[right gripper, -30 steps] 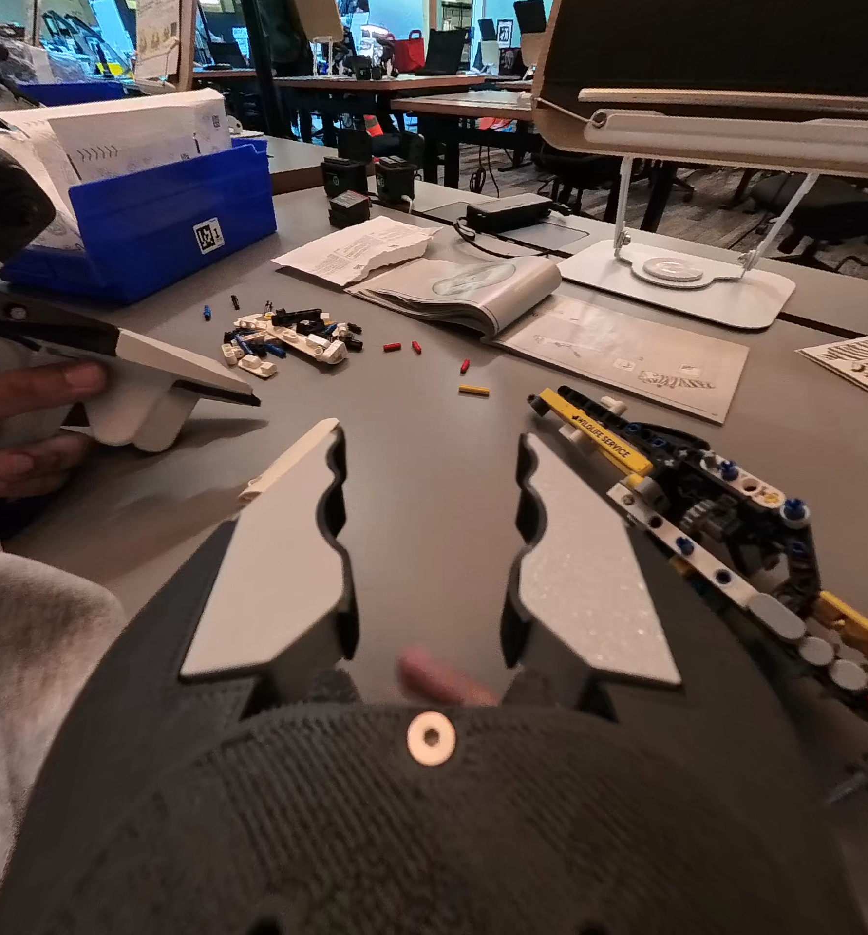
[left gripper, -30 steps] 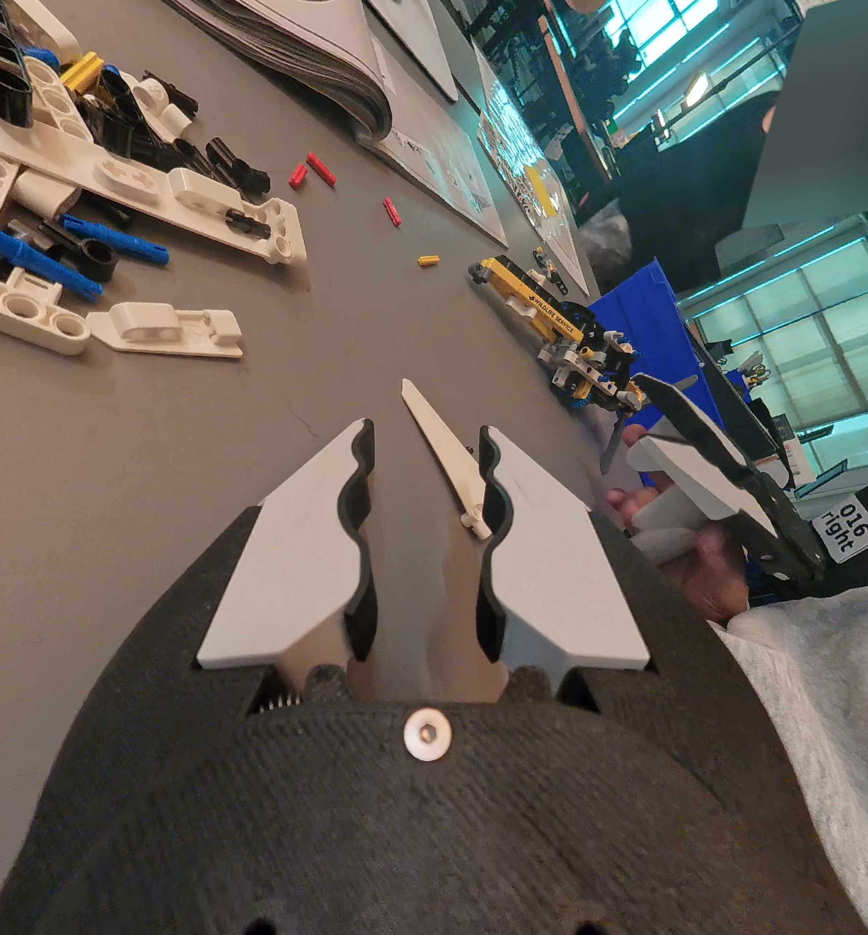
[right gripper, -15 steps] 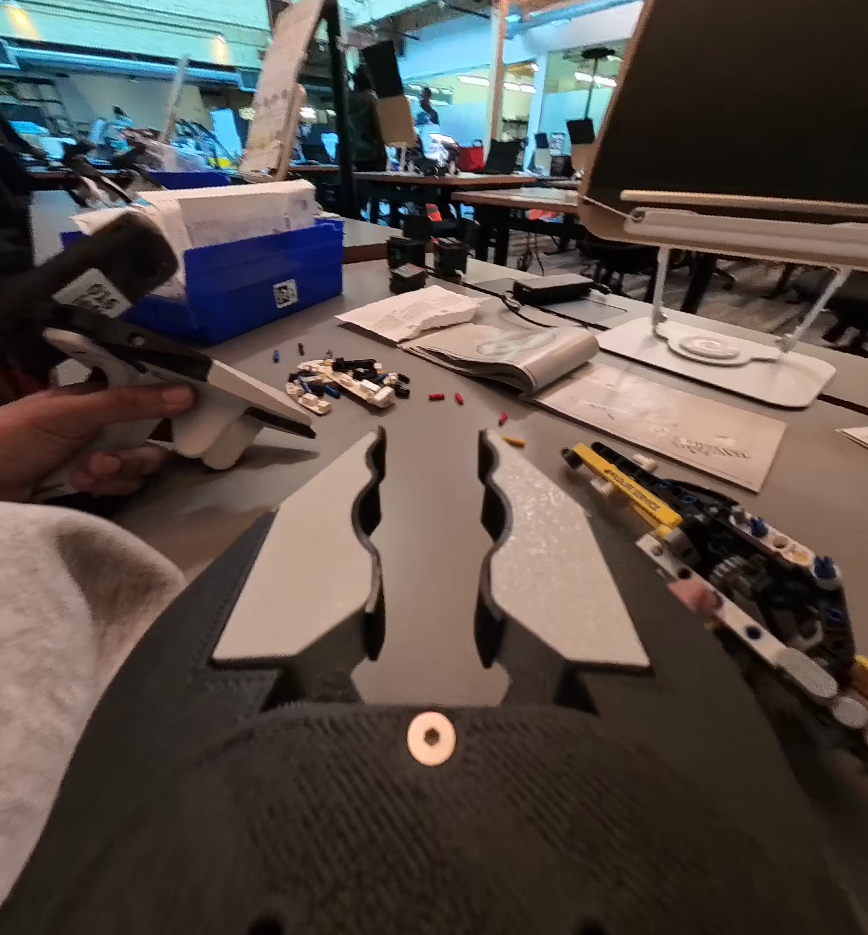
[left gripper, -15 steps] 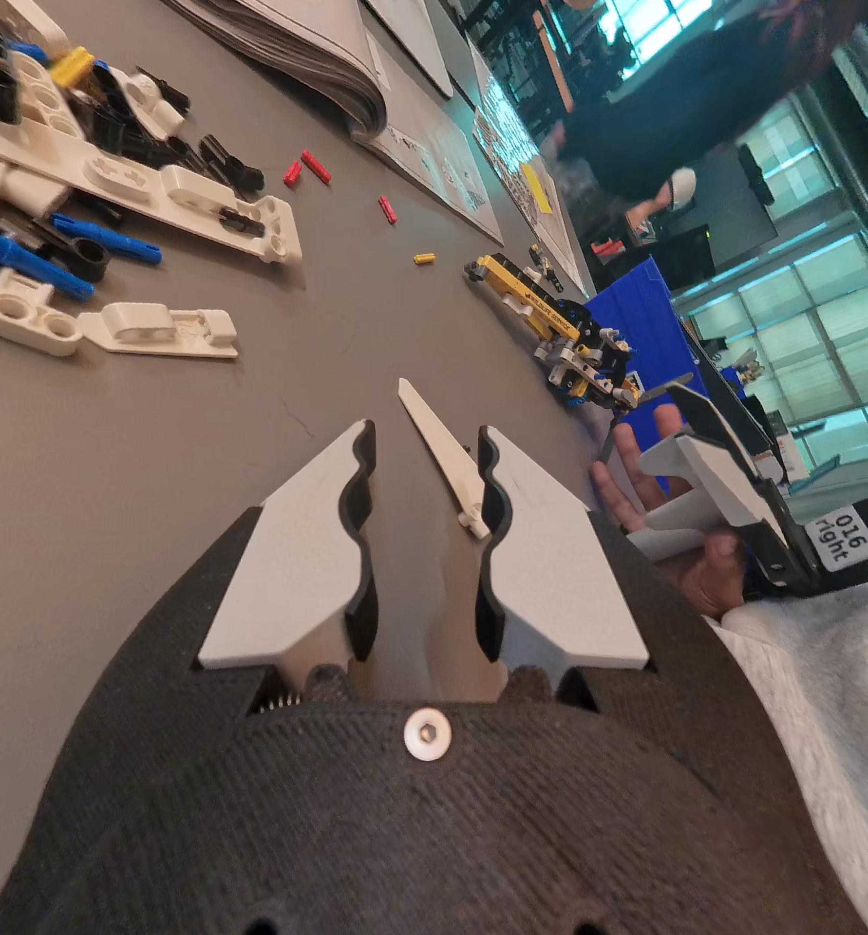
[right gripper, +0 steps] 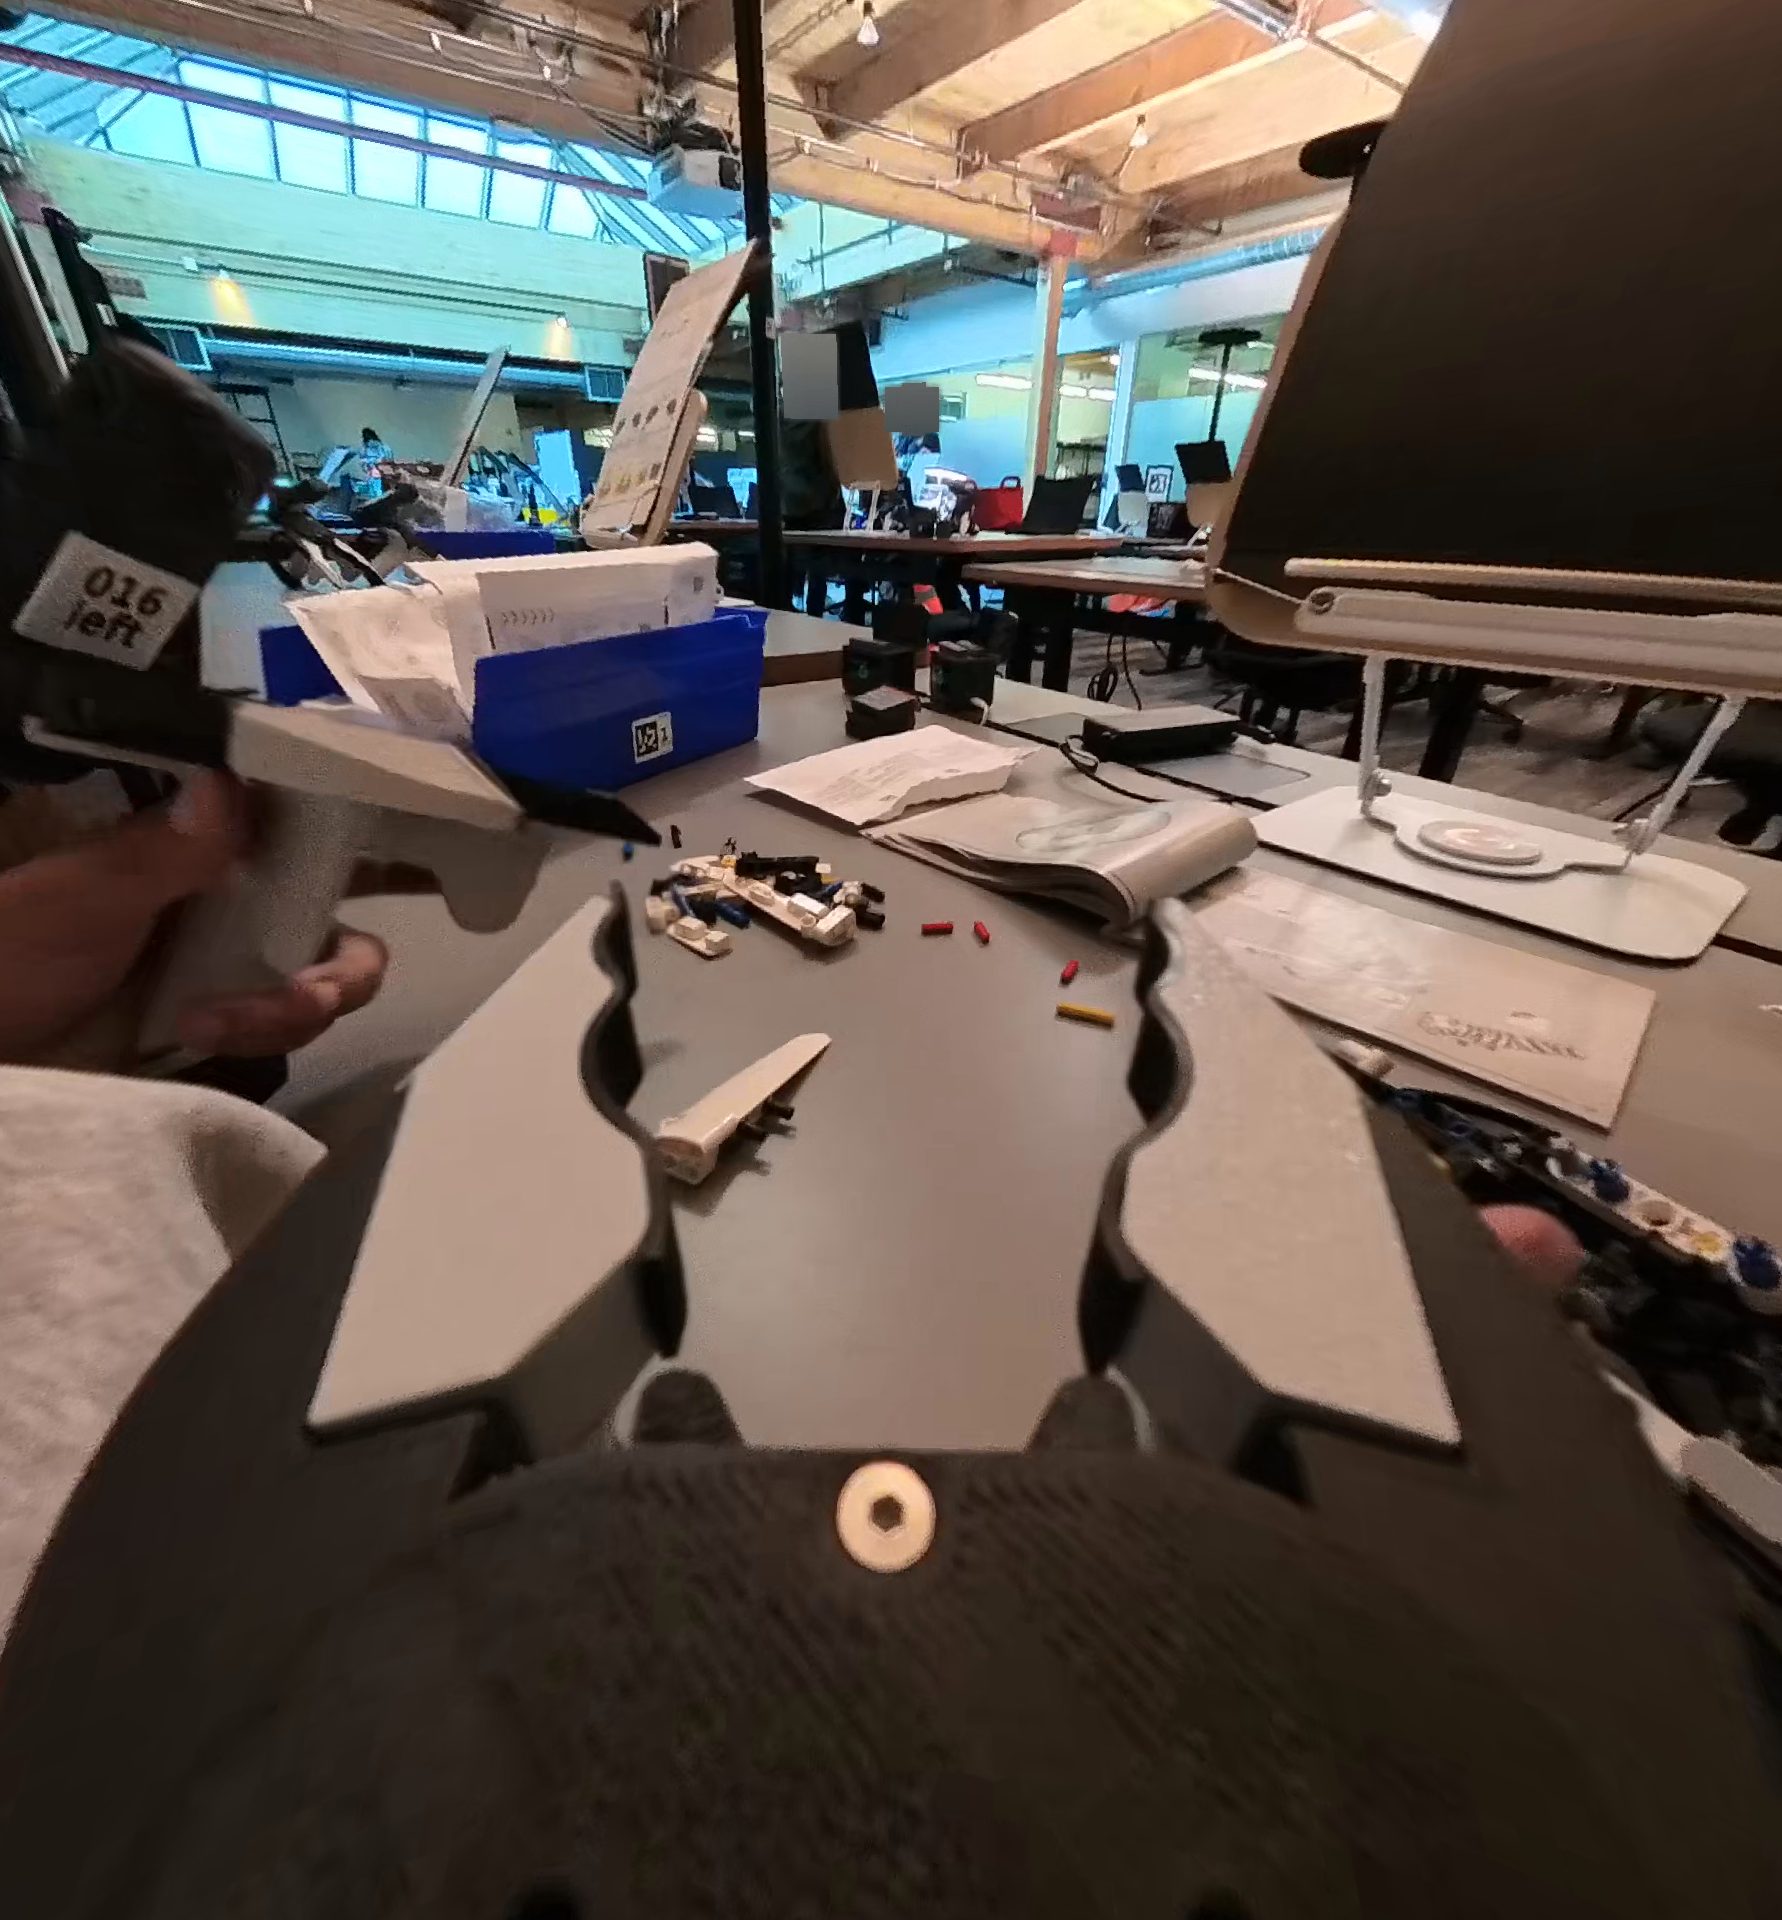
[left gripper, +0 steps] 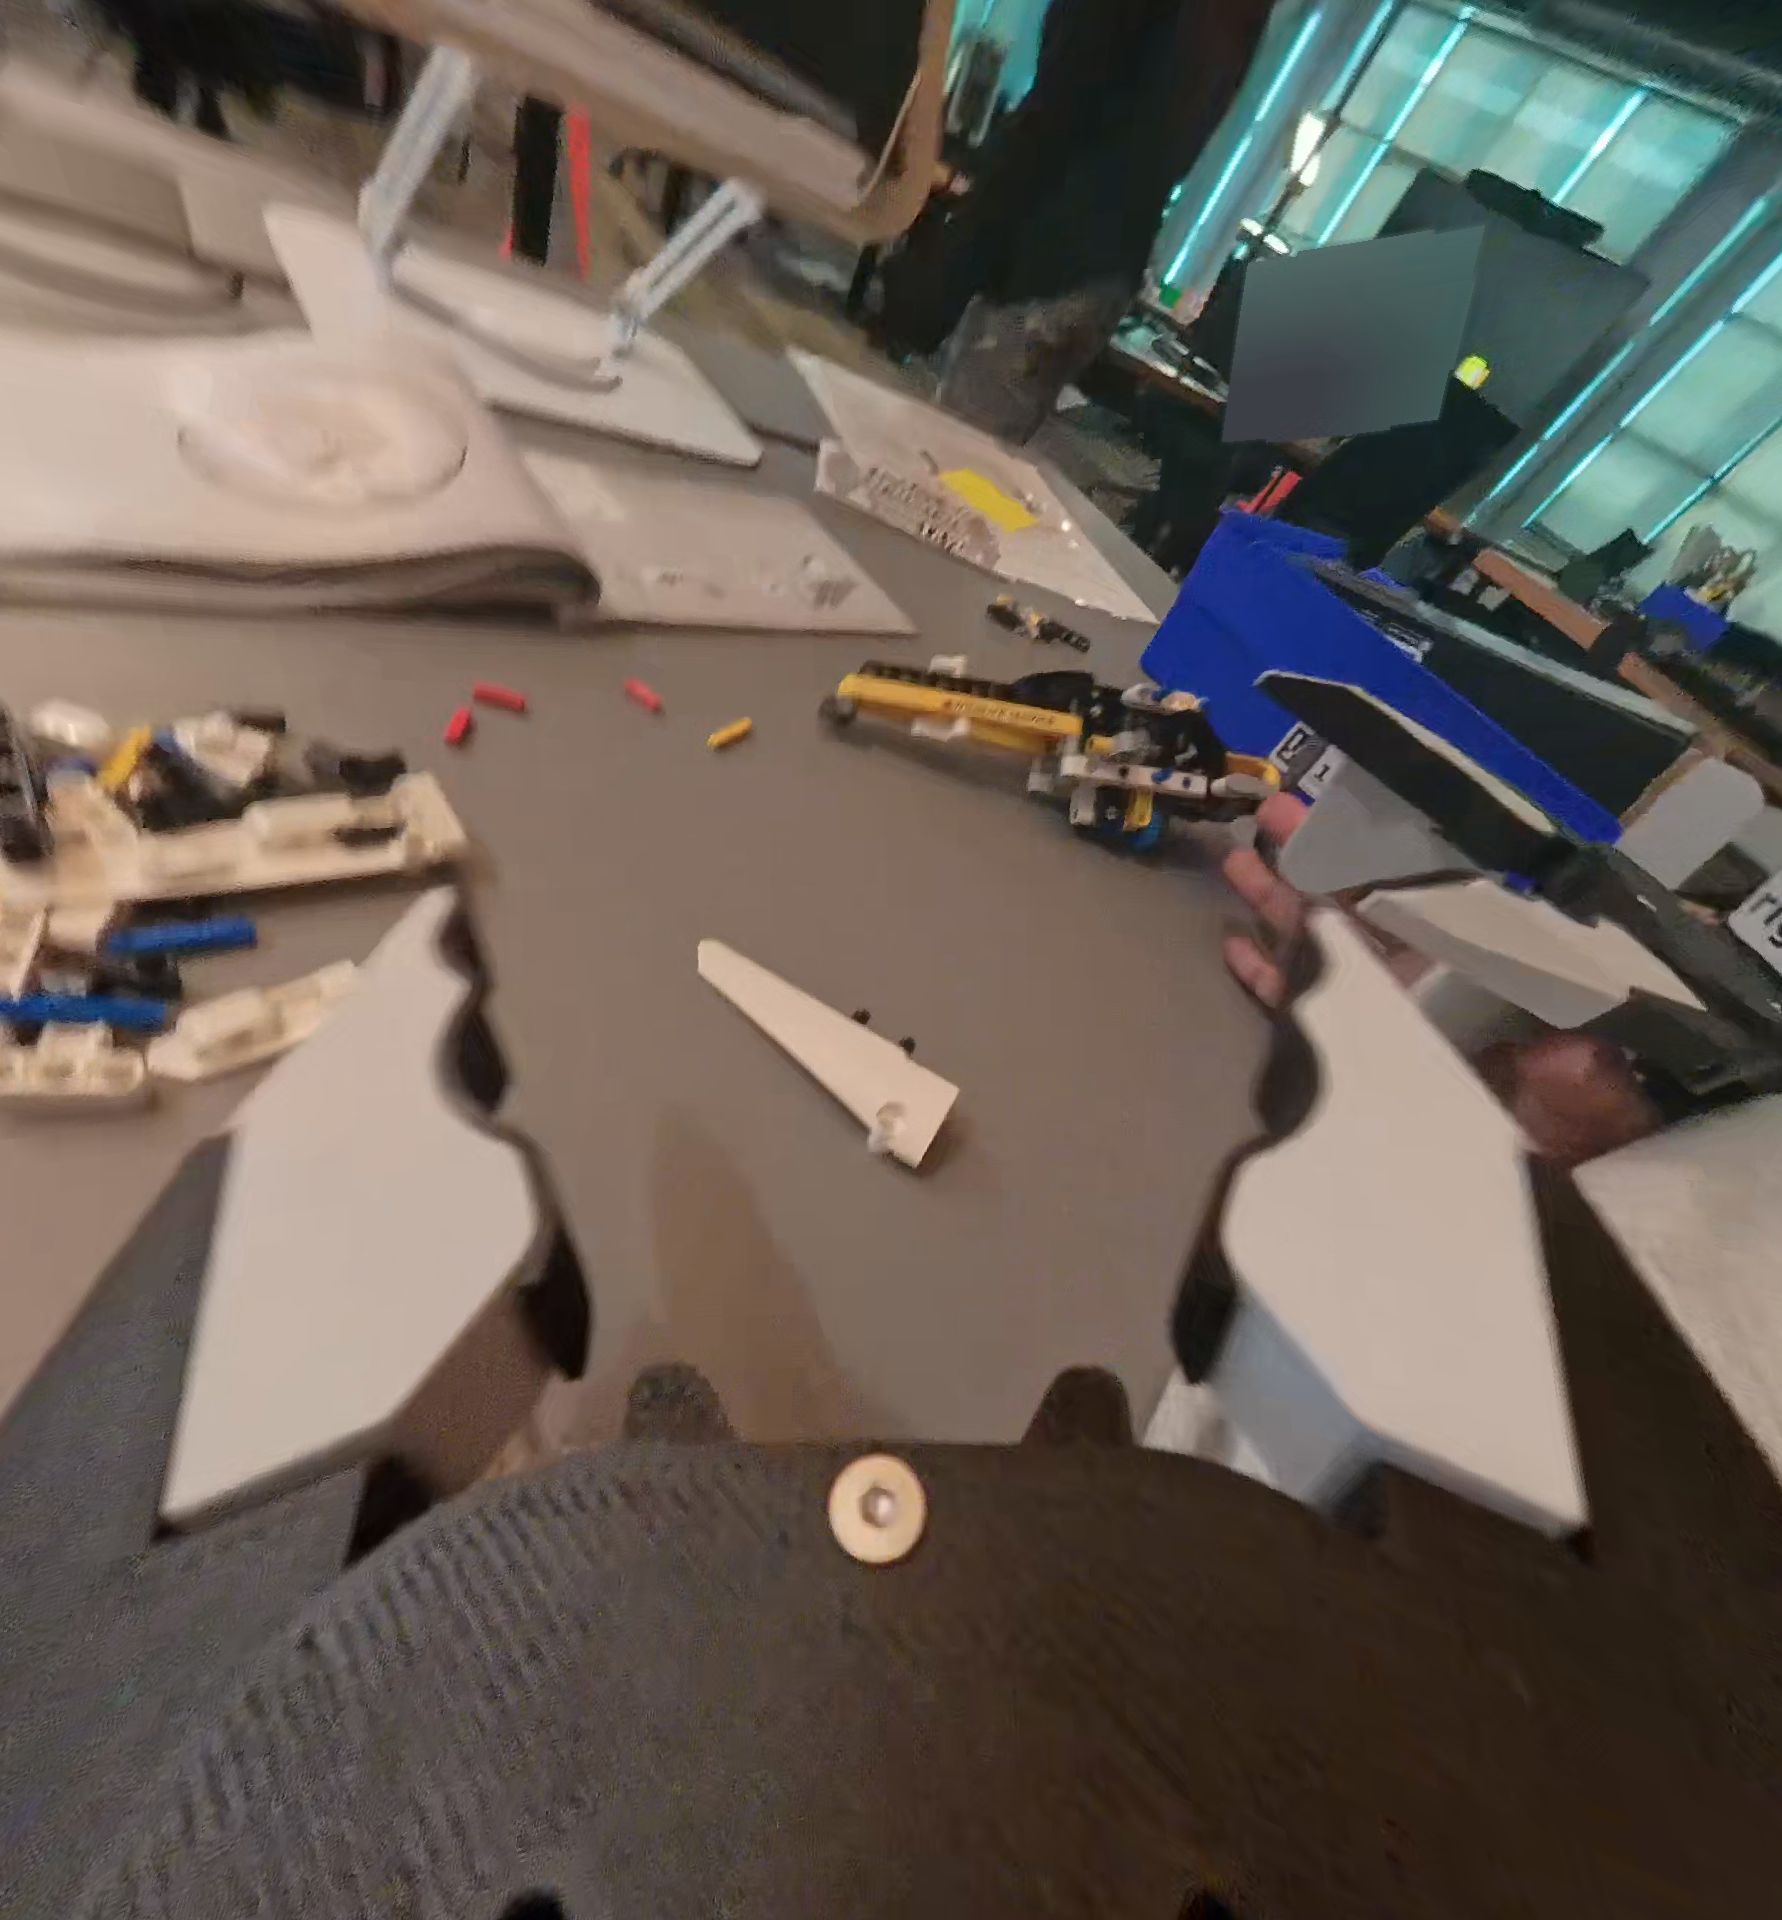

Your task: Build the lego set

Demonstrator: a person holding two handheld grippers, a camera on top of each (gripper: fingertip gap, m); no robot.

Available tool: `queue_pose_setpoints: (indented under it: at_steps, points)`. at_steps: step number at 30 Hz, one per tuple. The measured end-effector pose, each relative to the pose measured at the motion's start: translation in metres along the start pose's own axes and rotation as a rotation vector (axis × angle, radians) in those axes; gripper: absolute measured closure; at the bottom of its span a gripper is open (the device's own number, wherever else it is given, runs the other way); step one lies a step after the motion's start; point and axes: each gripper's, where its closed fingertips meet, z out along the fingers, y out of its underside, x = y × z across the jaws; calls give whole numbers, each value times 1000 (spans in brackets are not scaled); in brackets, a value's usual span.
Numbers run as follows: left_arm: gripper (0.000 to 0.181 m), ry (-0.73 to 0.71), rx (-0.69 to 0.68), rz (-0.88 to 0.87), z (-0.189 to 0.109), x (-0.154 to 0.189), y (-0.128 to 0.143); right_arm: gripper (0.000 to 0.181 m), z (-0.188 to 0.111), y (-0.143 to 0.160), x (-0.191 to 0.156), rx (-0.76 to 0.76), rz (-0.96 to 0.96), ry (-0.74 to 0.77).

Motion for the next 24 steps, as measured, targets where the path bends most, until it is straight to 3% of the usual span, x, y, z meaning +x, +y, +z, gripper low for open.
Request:
queue_pose_setpoints:
  at_steps: [1, 3, 8, 11, 17, 24]
  points:
    - [22, -6, 18, 38, -1, 4, -6, 76, 1, -1, -1, 8, -4, -3]
    - [24, -114, 64, 68, -5, -3, -20, 65, 2, -3, -2, 25, -12, 9]
    - [24, -236, 109, 115, -8, -9, -34, 60, -1, -10, -9, 87, -4, -27]
    - [23, -192, 87, 145, -4, -2, -29, 61, -3, -15, -9, 130, 41, -36]
    - [28, -151, 84, 167, 0, 3, -24, 77, -3, -16, -16, 137, 82, -79]
    - [32, -177, 78, 176, 0, -3, -23, 118, -5, -17, -25, 146, -25, -94]
